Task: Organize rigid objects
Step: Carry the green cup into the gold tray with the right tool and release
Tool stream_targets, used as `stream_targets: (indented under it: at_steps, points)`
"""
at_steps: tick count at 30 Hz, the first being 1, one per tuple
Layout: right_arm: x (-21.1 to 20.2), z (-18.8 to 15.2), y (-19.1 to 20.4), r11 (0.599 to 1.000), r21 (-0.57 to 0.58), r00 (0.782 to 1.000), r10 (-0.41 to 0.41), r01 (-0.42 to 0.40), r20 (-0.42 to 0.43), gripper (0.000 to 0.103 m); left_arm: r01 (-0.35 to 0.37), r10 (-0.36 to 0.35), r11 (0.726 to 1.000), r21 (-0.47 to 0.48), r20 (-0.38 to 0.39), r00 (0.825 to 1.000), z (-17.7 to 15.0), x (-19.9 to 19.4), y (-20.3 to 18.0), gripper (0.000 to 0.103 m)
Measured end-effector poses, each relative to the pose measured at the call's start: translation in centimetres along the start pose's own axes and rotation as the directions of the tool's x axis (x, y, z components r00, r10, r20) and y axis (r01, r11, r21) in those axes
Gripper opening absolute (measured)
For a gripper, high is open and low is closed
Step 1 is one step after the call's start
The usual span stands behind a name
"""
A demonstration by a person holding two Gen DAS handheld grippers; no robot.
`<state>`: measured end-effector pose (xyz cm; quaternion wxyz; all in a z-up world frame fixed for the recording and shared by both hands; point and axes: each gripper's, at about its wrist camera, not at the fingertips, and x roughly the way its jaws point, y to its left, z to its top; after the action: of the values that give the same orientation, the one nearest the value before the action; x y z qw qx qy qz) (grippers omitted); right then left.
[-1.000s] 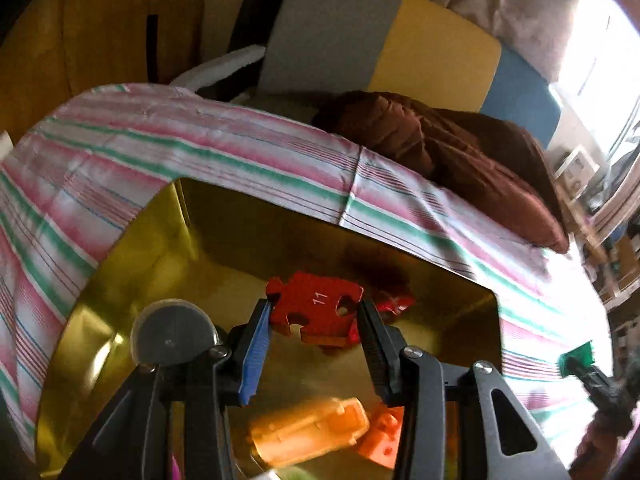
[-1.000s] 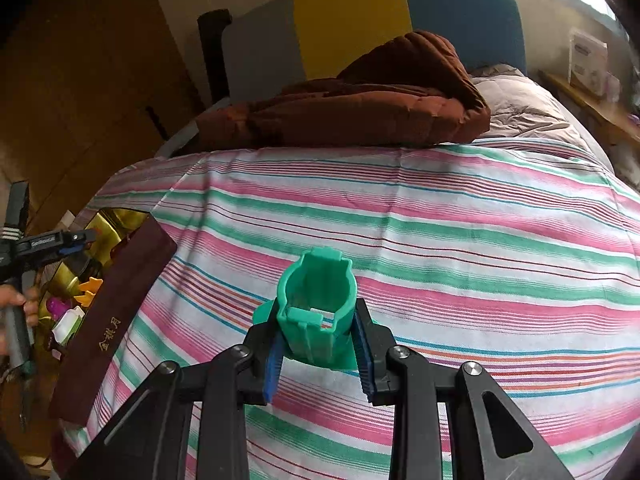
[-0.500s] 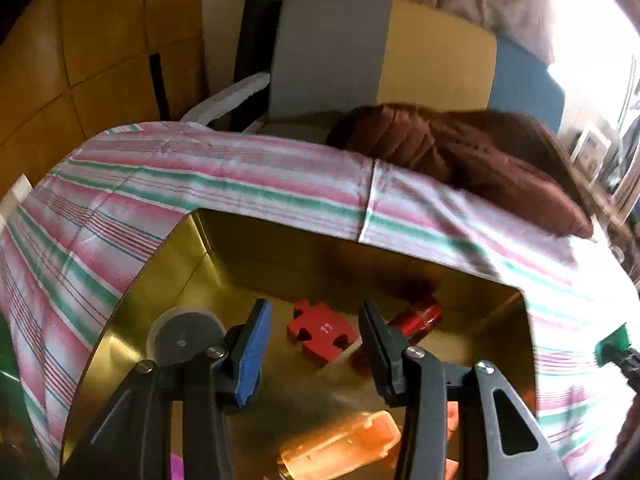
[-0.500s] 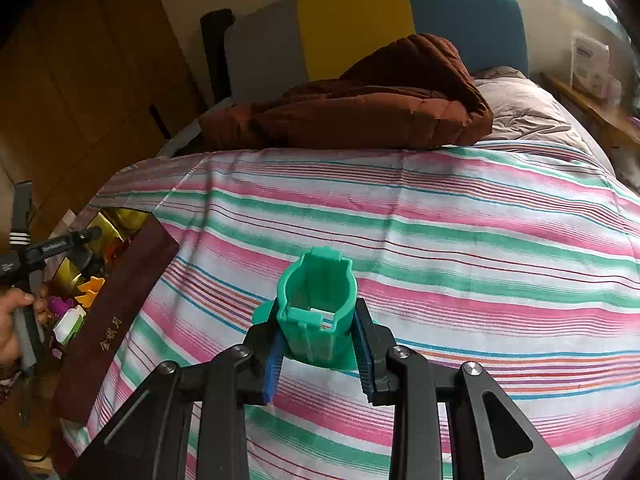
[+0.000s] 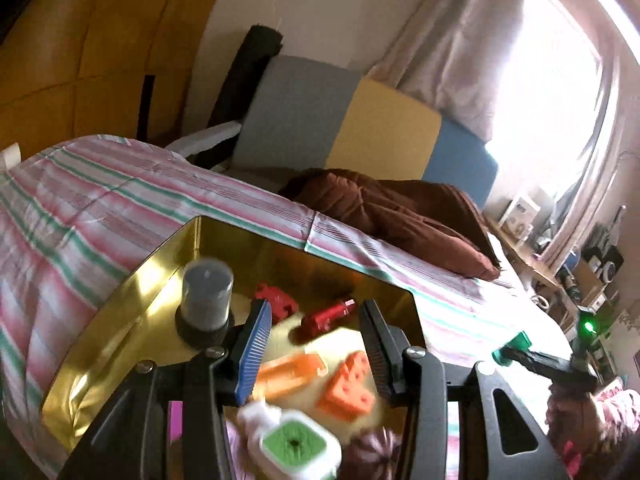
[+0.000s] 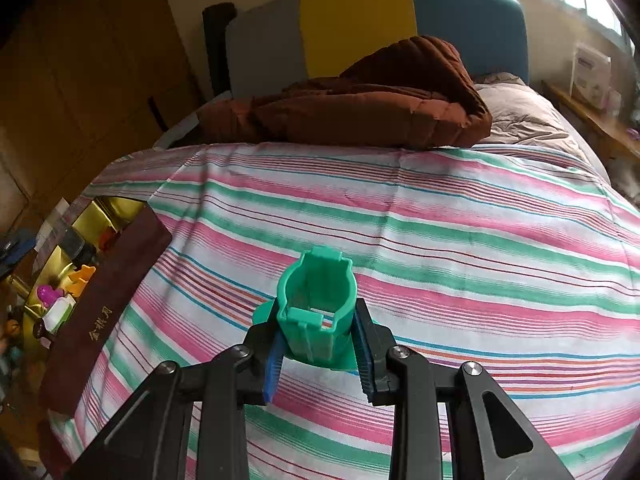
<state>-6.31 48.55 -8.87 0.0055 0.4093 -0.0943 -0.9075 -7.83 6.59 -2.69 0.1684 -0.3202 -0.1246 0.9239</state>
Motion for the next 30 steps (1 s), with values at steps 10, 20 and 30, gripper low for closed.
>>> stream_targets:
  at_steps: [10,20,30]
  points:
    - [-1.2,1.4,3.5,0.998,-0.069,1.000,-0.011,0.009,-0.021,0.031,0.045,-0.043,0.997,0.056,-0.032,0.999,-4.3,-3.4,-0.1,0.052]
    - [-1.9,4.1,14.6,0.969,-0.197,0.989,0.151,-0.149,-0.006,0.031,0.058,-0.055,0.994,0.089,-0.035,0.998,-5.9,-5.1,-0.2,0.052]
    - [2.6,6.0,23.2,0.942,-0.291,0.986,0.148,-0.165,-0.079,0.031,0.060,-0.057,0.997,0.049,-0.046,0.997,-6.3,-6.0,0.9,0.051]
